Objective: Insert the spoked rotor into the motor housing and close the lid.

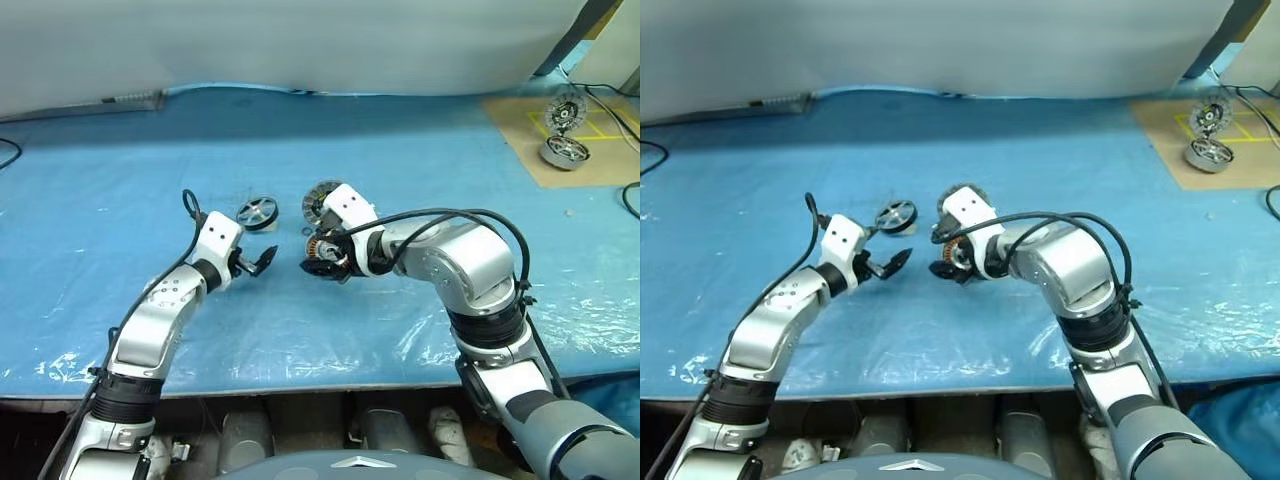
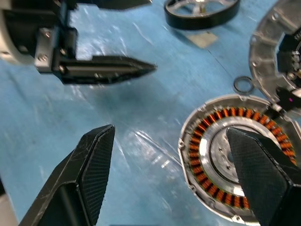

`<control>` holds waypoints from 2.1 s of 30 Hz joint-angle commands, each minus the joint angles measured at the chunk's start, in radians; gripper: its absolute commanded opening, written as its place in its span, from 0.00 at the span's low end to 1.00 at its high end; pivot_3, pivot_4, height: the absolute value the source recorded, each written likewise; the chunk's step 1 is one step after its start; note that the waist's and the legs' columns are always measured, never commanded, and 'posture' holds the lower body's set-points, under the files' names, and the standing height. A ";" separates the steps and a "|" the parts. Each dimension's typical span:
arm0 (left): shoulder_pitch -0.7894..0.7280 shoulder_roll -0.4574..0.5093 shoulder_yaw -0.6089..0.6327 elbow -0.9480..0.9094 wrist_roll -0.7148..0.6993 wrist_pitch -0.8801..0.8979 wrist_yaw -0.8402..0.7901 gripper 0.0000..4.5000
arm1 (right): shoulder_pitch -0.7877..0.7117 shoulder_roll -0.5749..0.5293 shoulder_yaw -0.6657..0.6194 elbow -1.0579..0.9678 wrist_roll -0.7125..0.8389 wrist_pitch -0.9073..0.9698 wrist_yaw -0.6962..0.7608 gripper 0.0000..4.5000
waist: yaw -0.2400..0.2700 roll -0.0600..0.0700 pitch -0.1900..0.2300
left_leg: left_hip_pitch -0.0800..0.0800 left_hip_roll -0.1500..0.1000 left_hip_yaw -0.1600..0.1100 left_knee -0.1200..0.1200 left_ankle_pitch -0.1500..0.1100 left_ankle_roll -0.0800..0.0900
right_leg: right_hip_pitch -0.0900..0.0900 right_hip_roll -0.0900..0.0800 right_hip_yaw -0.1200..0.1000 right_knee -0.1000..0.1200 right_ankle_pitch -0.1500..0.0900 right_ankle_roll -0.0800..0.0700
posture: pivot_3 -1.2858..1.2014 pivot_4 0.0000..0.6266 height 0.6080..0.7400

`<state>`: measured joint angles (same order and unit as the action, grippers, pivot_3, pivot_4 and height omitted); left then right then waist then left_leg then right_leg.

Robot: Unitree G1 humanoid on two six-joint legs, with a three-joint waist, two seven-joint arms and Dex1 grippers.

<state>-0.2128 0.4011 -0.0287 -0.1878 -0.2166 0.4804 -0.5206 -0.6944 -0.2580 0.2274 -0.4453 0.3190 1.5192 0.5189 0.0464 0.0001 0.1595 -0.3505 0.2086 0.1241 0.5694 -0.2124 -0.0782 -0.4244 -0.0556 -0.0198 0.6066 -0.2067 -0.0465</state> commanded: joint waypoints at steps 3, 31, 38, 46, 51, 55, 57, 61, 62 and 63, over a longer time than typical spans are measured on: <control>-0.028 0.071 -0.031 -0.021 -0.039 -0.001 -0.141 1.00 | 0.140 -0.046 -0.052 -0.089 0.023 -0.295 0.027 0.90 | 0.003 0.000 0.000 | 0.000 0.000 0.000 -0.001 0.000 0.000 | 0.000 0.000 0.000 0.000 0.000 0.000 | 0.52 0.24 1.00; -0.509 -0.045 -0.200 0.760 0.158 -0.276 -0.326 0.80 | 0.633 -0.130 -0.177 -0.184 -0.019 -0.853 -0.064 0.91 | 0.022 0.000 0.000 | -0.002 -0.002 0.000 -0.003 0.000 0.000 | 0.000 -0.001 0.001 -0.002 -0.001 0.002 | 0.52 0.24 1.00; -0.606 -0.102 -0.213 0.925 0.214 -0.369 -0.334 0.80 | 0.642 -0.123 -0.150 -0.125 -0.056 -0.897 -0.087 0.91 | 0.024 0.000 0.001 | -0.002 -0.002 0.000 -0.003 0.000 0.000 | 0.001 -0.001 0.001 -0.002 -0.001 0.002 | 0.52 0.24 1.00; -0.630 -0.151 -0.210 0.996 0.264 -0.397 -0.283 0.80 | 0.608 -0.094 -0.107 -0.062 -0.094 -0.909 -0.116 0.91 | 0.026 0.000 0.001 | -0.003 -0.003 0.000 -0.004 0.000 0.000 | 0.001 -0.001 0.001 -0.002 0.001 0.005 | 0.52 0.24 1.00; -0.652 -0.186 -0.204 1.070 0.286 -0.407 -0.233 0.80 | 0.605 -0.090 -0.101 -0.056 -0.096 -0.908 -0.111 0.91 | 0.032 -0.001 0.001 | -0.002 -0.004 0.000 -0.003 0.000 0.000 | 0.003 -0.003 0.001 -0.002 0.000 0.003 | 0.52 0.24 1.00; -0.685 -0.216 -0.202 1.160 0.308 -0.423 -0.179 0.80 | 0.605 -0.105 -0.090 -0.052 -0.089 -0.923 -0.074 0.91 | 0.037 -0.001 0.001 | 0.000 -0.004 0.000 -0.003 0.000 0.000 | 0.005 -0.003 0.001 -0.002 -0.001 0.003 | 0.52 0.24 1.00; -0.694 -0.224 -0.203 1.185 0.314 -0.434 -0.175 0.80 | 0.606 -0.107 -0.088 -0.051 -0.089 -0.926 -0.066 0.91 | 0.040 -0.001 0.001 | 0.000 -0.004 0.000 -0.003 0.000 0.000 | 0.005 -0.003 0.001 -0.002 -0.001 0.004 | 0.52 0.24 1.00; -0.699 -0.231 -0.222 1.217 0.333 -0.454 -0.184 0.80 | 0.600 -0.104 -0.084 -0.037 -0.097 -0.933 -0.062 0.91 | 0.048 -0.001 0.001 | 0.000 -0.004 -0.001 -0.003 0.000 0.000 | 0.005 -0.003 0.001 -0.003 -0.001 0.004 | 0.52 0.24 1.00; -0.698 -0.231 -0.223 1.220 0.336 -0.456 -0.188 0.76 | 0.598 -0.104 -0.084 -0.035 -0.098 -0.934 -0.062 0.91 | 0.049 -0.001 0.001 | 0.000 -0.004 0.000 -0.003 0.000 0.000 | 0.005 -0.003 0.001 -0.003 -0.001 0.004 | 0.52 0.24 1.00; -0.698 -0.231 -0.223 1.222 0.338 -0.459 -0.191 0.72 | 0.597 -0.103 -0.083 -0.033 -0.099 -0.935 -0.062 0.91 | 0.049 -0.001 0.001 | 0.000 -0.004 0.000 -0.003 0.000 0.000 | 0.005 -0.003 0.001 -0.003 -0.001 0.004 | 0.52 0.24 1.00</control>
<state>-0.9224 0.1674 -0.2297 1.0017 0.0854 0.0156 -0.7114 -0.0844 -0.3621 0.1433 -0.4584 0.2183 0.6105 0.4555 0.0954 -0.0008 0.1604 -0.3503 0.2047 0.1236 0.5659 -0.2122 -0.0781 -0.4193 -0.0590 -0.0192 0.6034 -0.2077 -0.0425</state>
